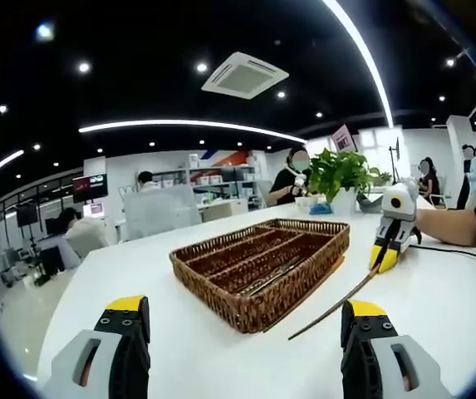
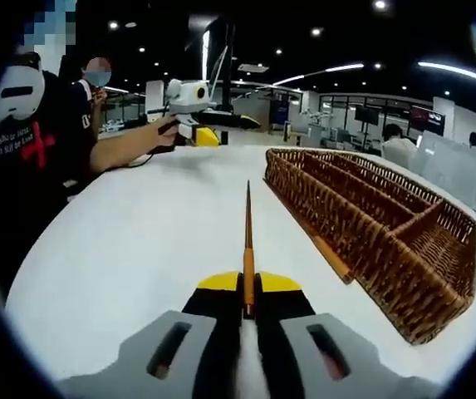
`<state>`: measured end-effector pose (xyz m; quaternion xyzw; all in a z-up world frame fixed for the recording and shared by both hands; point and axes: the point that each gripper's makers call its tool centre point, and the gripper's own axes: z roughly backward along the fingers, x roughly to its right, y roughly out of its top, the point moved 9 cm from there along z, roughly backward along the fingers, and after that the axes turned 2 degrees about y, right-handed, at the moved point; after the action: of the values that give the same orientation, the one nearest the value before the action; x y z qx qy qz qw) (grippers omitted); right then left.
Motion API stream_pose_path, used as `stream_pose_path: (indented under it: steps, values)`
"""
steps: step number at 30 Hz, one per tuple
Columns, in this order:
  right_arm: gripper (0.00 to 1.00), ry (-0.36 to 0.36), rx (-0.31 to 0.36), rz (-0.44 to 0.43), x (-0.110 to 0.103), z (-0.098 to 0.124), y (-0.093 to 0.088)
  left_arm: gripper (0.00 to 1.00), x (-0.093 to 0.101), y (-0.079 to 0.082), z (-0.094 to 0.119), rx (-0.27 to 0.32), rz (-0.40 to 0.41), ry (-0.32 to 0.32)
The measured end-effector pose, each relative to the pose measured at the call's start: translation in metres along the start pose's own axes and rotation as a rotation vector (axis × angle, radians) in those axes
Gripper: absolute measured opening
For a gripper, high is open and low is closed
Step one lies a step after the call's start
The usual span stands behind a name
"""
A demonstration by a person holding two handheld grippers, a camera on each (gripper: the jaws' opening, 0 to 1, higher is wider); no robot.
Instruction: Arrange the knives, forks, and spoons in their matching storage slots by inserting each utensil handle-first until every utensil is classified and aligned in the correct compartment
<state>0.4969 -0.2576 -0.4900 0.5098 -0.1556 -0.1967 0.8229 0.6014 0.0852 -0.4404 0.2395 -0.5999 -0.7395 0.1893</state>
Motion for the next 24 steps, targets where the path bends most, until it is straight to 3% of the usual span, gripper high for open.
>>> stream_pose_path:
  steps: [10,14,24]
  values:
    - [0.04,-0.013,0.084,-0.042,-0.005,0.012,0.023,1.0,0.001,-0.001,-0.001,-0.001,-0.005,0.001]
    - [0.03,-0.038,0.082,-0.098,-0.007,0.016,0.031,1.0,0.001,-0.001,-0.001,0.0,-0.005,-0.001]
    - [0.03,-0.124,0.109,-0.134,-0.007,0.025,0.042,1.0,0.001,-0.001,-0.002,0.004,-0.01,-0.001]
